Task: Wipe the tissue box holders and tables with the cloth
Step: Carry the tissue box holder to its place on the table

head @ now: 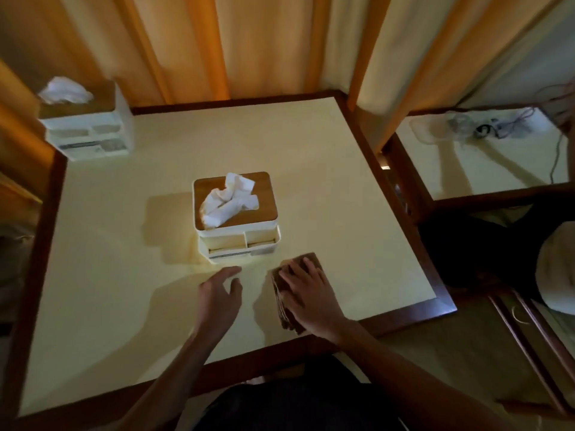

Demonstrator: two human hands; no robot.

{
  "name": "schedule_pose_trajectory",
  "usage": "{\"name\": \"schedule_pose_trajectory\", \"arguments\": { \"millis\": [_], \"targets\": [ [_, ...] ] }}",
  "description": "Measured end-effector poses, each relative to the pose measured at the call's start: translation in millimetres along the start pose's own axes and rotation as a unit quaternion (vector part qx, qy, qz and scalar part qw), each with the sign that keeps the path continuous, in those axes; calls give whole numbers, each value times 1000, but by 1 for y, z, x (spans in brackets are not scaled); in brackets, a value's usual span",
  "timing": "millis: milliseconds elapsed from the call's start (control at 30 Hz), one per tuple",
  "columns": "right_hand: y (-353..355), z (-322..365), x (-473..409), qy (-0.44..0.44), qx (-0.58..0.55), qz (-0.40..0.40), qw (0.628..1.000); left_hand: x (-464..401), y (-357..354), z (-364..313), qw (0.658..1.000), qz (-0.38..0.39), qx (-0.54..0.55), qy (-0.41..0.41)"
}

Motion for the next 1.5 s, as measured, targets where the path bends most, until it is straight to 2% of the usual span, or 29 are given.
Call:
{"name": "schedule_pose_trajectory", "arguments": {
  "millis": [67, 133, 167, 300, 433, 633, 800, 967, 1100, 1233, 1500],
  "targets": [
    [24, 1, -18, -65, -185, -69, 978, -3, 18, 23, 991, -47, 76, 97],
    [49, 3, -32, -102, -237, -155, 954, -6, 33, 35, 978, -89, 105, 159],
    [56, 5, -38, -112, -242, -170, 949, -7, 39, 34, 975, -105, 97, 170],
    [45, 8, -71, -154, -261, -83, 949, -10, 48, 34, 964, -133, 122, 196],
    [31, 11, -93, -150, -321, -23, 935, -25, 37, 39, 955, -125, 201, 180],
    [70, -6, -133, -199, -309, -69, 928, -79, 22, 2, 954, -81, 250, 147],
    [119, -51, -177, -238, -356, -86, 899, -143, -8, -42, 947, -42, 278, 155],
    [172, -104, -232, -245, -372, -129, 886, -204, -41, -114, 960, -37, 262, 86],
    [217, -145, -277, -245, -384, -176, 873, -252, -73, -153, 964, -19, 256, 68],
    [251, -176, -319, -231, -391, -209, 866, -290, -99, -201, 969, 11, 246, -3],
    [278, -209, -372, -238, -475, -231, 815, -333, -140, -222, 971, 8, 236, 25]
  ]
}}
Point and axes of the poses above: each hand's wrist, its own x-axis away from the middle knuckle, its own y-axis out of the back of the hand, z = x × y, the point moved 10 cm from there along -x, towards the middle knuckle, and after that the axes turned 9 degrees about -x, right-handed, at the moved point
